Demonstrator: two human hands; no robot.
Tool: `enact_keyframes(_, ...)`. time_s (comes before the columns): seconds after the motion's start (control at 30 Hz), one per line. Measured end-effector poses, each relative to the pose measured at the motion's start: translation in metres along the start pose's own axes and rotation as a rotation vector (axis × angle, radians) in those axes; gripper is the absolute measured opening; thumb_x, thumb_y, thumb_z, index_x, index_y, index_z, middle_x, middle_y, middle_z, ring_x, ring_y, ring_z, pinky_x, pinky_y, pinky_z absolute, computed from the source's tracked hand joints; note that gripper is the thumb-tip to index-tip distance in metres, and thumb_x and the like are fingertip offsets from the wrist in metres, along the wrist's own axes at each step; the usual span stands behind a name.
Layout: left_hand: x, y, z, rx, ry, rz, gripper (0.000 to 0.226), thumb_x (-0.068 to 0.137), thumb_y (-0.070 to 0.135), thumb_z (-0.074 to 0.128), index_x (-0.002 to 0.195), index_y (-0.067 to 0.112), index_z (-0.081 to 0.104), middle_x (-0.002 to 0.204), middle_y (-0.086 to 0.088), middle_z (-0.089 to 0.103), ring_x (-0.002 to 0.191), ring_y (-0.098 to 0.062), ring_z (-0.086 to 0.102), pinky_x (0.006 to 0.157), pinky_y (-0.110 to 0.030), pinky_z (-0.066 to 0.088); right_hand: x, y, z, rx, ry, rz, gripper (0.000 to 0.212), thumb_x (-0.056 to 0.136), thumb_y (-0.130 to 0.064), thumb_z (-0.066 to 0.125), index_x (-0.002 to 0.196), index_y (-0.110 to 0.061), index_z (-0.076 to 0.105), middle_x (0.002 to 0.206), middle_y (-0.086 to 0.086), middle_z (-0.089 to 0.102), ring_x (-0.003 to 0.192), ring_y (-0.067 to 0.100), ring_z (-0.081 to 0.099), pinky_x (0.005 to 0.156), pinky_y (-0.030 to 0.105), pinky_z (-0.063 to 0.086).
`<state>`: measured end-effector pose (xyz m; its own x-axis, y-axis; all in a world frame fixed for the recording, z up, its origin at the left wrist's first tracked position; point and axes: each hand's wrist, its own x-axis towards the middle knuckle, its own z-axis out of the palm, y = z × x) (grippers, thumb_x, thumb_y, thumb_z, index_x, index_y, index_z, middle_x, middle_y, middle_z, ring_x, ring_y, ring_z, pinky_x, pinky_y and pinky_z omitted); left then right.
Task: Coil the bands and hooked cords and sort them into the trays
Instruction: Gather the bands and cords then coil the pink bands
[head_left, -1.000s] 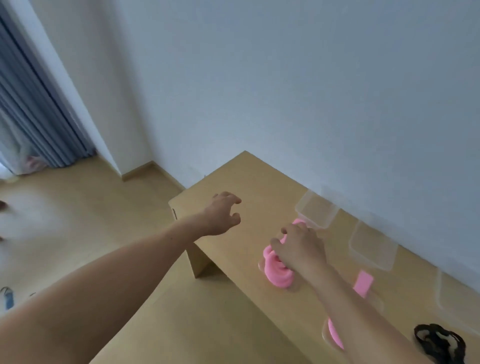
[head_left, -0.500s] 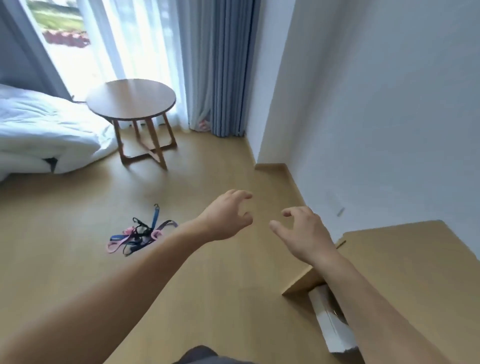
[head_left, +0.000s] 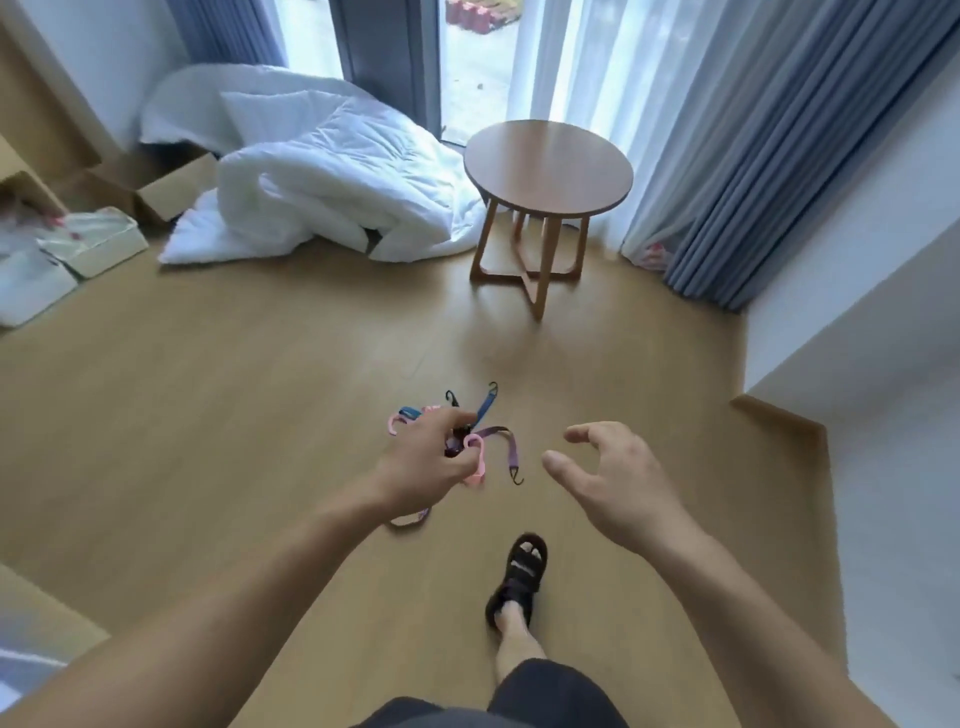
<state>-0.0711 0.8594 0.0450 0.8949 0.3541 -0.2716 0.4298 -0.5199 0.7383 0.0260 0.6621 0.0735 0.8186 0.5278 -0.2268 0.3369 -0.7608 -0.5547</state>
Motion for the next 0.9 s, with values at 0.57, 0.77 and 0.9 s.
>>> enact_keyframes(0.57, 0.265, -0.129, 0.049, -0.350, 0.149, -0.657, 0.020, 0.092, 0.012, 0.060, 0.109, 0.022, 0.061, 0.105, 0.005, 0.063, 0.098, -0.013, 0.058, 0.079, -0.022, 0.044, 0.334, 0.081, 0.134, -0.066, -0.516, -0.001, 0.042, 0.090, -0.049, 0.056, 0.125, -0.025, 0.057, 0.127, -0.006, 0.057, 0.117, 0.016, 0.051, 0.093, 0.032, 0.043)
enact_keyframes(0.77, 0.346, -0.267, 0.142, -0.418, 0.033, -0.814, 0.034, 0.092, 0.014, 0.060, 0.126, 0.012, 0.059, 0.120, 0.000, 0.062, 0.107, -0.016, 0.059, 0.096, -0.029, 0.047, 0.434, 0.145, 0.295, -0.137, -0.660, 0.069, 0.044, 0.091, -0.046, 0.055, 0.127, -0.021, 0.057, 0.125, -0.003, 0.061, 0.110, 0.019, 0.058, 0.081, 0.031, 0.044)
enact_keyframes(0.9, 0.390, -0.377, 0.207, -0.468, 0.031, -0.888, 0.032, 0.091, 0.018, 0.060, 0.123, 0.017, 0.059, 0.119, 0.003, 0.062, 0.105, -0.016, 0.060, 0.092, -0.033, 0.051, 0.489, 0.206, 0.423, -0.188, -0.716, 0.118, 0.034, 0.091, -0.036, 0.054, 0.117, -0.015, 0.062, 0.114, 0.004, 0.067, 0.101, 0.025, 0.062, 0.079, 0.035, 0.050)
